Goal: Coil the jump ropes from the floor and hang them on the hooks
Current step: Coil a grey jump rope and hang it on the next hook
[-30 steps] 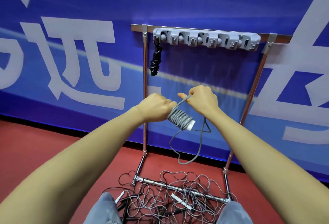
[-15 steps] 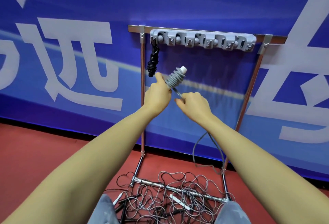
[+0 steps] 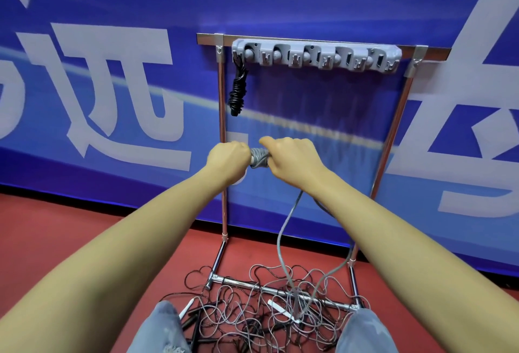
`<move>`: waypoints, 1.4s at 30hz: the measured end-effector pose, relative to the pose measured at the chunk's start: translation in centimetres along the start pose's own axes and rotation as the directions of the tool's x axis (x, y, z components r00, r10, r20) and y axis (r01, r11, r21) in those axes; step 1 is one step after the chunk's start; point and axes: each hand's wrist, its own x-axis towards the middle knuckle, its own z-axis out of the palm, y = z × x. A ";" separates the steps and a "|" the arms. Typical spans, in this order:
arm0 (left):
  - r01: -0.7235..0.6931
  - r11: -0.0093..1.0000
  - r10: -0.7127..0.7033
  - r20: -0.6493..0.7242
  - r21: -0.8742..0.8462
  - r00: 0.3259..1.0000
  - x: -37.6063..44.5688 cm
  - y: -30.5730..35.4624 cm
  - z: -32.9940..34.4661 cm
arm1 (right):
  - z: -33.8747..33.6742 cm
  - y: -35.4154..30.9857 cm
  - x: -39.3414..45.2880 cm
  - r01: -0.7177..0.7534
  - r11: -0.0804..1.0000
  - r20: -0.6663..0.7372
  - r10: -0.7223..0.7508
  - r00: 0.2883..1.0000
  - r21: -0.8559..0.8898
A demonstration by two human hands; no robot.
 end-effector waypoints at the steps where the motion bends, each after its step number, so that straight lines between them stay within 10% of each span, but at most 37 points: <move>1: -0.036 0.999 0.036 -0.006 0.025 0.999 0.1 -0.1 0.2 | 0.1 0.0 0.2 -0.030 0.999 0.023 0.029 0.999 0.028; 13: -0.300 0.890 0.425 -0.387 0.342 0.819 0.4 -2.1 -0.8 | 0.9 0.9 0.1 -0.293 0.790 0.205 0.215 0.955 0.539; 21: -0.463 0.824 0.556 -0.623 0.327 0.550 0.5 -2.5 -0.7 | 1.4 1.4 0.9 -0.350 0.786 0.174 0.305 0.936 0.510; 26: -0.473 0.874 0.316 -0.607 -0.112 0.729 -0.1 -1.5 -2.4 | 1.1 1.9 0.6 -0.396 0.806 0.153 0.367 0.918 0.440; 28: -0.292 0.849 0.074 -0.449 -0.439 0.891 -0.5 -0.6 -2.9 | 1.3 1.9 0.6 -0.405 0.784 0.156 0.378 0.912 0.469; 31: -0.045 0.733 -0.240 -0.320 -0.678 0.917 -0.7 0.7 -3.5 | 1.0 1.5 0.5 -0.376 0.822 0.098 0.371 0.923 0.428; 35: 0.130 0.678 -0.369 -0.182 -0.723 0.911 0.1 1.5 -3.2 | 0.8 1.4 0.4 -0.295 0.889 0.060 0.293 0.954 0.349; 42: 0.285 0.864 -0.336 -0.053 -0.415 0.940 1.3 1.6 -1.2 | 1.0 0.7 -0.5 -0.124 0.964 0.129 0.096 0.987 0.234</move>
